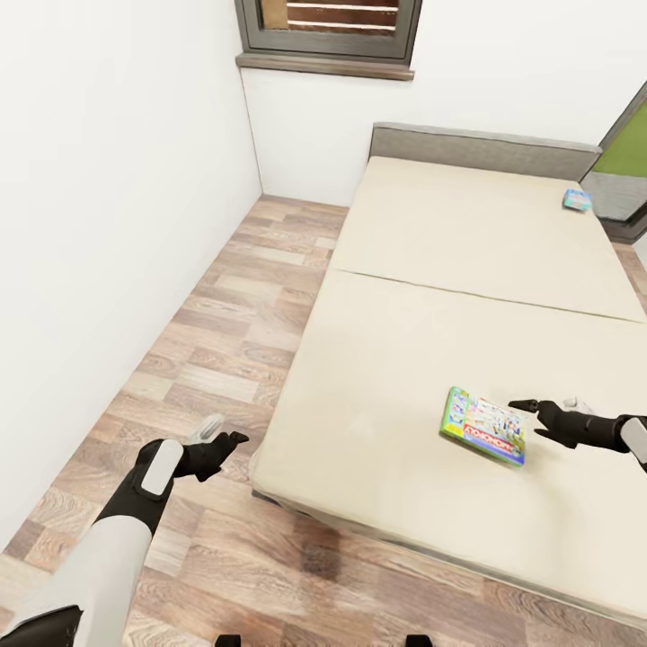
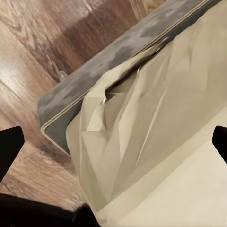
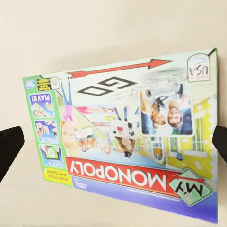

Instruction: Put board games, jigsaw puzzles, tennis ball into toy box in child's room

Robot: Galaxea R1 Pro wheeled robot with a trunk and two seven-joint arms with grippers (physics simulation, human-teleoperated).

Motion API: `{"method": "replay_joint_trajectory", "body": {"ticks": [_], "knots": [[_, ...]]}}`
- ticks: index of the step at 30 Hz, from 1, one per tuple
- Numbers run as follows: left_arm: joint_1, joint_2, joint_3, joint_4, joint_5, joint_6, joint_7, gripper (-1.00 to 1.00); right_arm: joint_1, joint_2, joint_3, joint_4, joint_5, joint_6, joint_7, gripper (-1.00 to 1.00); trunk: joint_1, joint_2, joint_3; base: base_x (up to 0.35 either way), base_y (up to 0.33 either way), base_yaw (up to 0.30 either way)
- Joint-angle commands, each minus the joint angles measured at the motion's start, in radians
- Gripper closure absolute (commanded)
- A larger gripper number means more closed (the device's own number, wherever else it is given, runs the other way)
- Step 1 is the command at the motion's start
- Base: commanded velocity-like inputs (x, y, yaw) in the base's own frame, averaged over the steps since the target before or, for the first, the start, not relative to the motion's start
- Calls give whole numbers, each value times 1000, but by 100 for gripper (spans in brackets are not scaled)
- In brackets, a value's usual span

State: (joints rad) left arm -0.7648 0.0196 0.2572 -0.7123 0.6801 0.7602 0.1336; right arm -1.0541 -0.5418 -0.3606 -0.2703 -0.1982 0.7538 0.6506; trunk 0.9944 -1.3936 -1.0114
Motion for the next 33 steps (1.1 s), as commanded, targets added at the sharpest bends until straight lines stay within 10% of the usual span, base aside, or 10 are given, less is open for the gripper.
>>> {"method": "replay_joint_trajectory", "body": {"ticks": [1, 33], "knots": [[2, -1, 1, -2, 11, 4, 8, -100, 1, -1, -3, 0, 4, 6, 12, -100, 0, 0, -1, 0, 0, 0], [11, -1, -1, -4, 1, 0, 10, -100, 9, -5, -3, 0, 30, -8, 51, -100, 0, 0, -5, 0, 0, 0]]}}
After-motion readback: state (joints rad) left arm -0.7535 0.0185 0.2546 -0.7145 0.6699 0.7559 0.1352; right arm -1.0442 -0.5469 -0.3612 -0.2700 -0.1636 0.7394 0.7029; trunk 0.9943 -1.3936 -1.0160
